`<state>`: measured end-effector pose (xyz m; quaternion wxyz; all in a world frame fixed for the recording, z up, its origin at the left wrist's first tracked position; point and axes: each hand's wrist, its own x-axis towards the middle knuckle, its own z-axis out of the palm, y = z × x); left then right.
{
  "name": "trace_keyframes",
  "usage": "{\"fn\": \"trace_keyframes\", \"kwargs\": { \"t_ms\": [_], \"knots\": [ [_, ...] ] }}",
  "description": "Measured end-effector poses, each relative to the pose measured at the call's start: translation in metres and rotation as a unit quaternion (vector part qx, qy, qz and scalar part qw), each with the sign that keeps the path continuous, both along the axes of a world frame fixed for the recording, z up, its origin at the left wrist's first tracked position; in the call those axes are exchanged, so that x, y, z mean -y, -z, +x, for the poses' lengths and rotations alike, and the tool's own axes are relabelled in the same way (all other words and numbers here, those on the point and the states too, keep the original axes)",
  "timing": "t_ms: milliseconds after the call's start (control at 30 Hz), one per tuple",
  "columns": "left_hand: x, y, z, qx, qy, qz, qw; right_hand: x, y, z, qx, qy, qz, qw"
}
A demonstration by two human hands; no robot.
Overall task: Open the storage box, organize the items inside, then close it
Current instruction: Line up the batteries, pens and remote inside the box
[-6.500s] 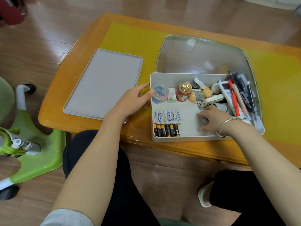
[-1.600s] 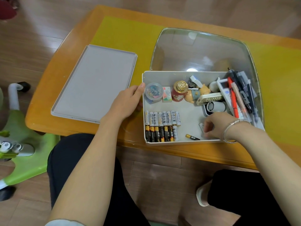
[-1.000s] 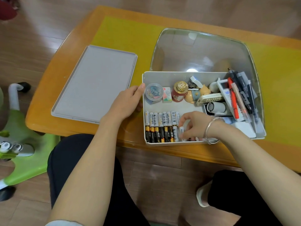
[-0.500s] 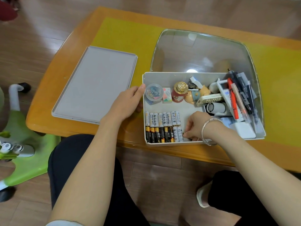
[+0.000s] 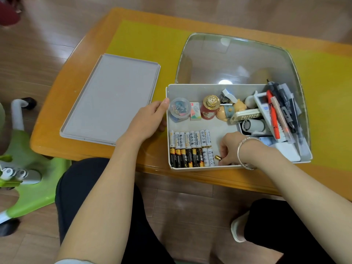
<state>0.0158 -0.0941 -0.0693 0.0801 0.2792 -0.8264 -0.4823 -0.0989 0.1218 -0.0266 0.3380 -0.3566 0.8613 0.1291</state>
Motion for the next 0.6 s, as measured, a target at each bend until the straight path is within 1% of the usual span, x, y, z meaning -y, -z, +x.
{"fn": "trace_keyframes", "kwargs": {
  "t_ms": [67,100,200,267,467,533,600],
  "knots": [
    [0.000,0.000,0.000,0.000,-0.002,-0.002,1.000,-0.006,-0.003,-0.004,-0.016,-0.005,-0.006,1.000],
    [0.000,0.000,0.000,0.001,-0.002,-0.001,1.000,-0.011,-0.004,-0.007,-0.019,0.003,-0.027,0.999],
    [0.000,0.000,0.000,0.002,0.000,-0.004,1.000,-0.029,-0.013,-0.014,0.012,0.073,-0.115,0.991],
    [0.000,0.000,0.000,0.004,0.000,-0.012,1.000,-0.039,-0.020,-0.018,0.023,0.113,-0.154,0.981],
    [0.000,-0.002,0.000,0.003,0.002,-0.016,1.000,-0.062,-0.039,-0.028,-0.038,0.129,-0.241,0.961],
    [0.000,-0.002,0.000,0.007,0.004,-0.020,1.000,-0.065,-0.040,-0.028,-0.029,0.125,-0.226,0.966],
    [-0.001,-0.003,0.000,0.008,0.004,-0.019,1.000,-0.066,-0.037,-0.028,-0.018,0.103,-0.149,0.983]
  ]
}}
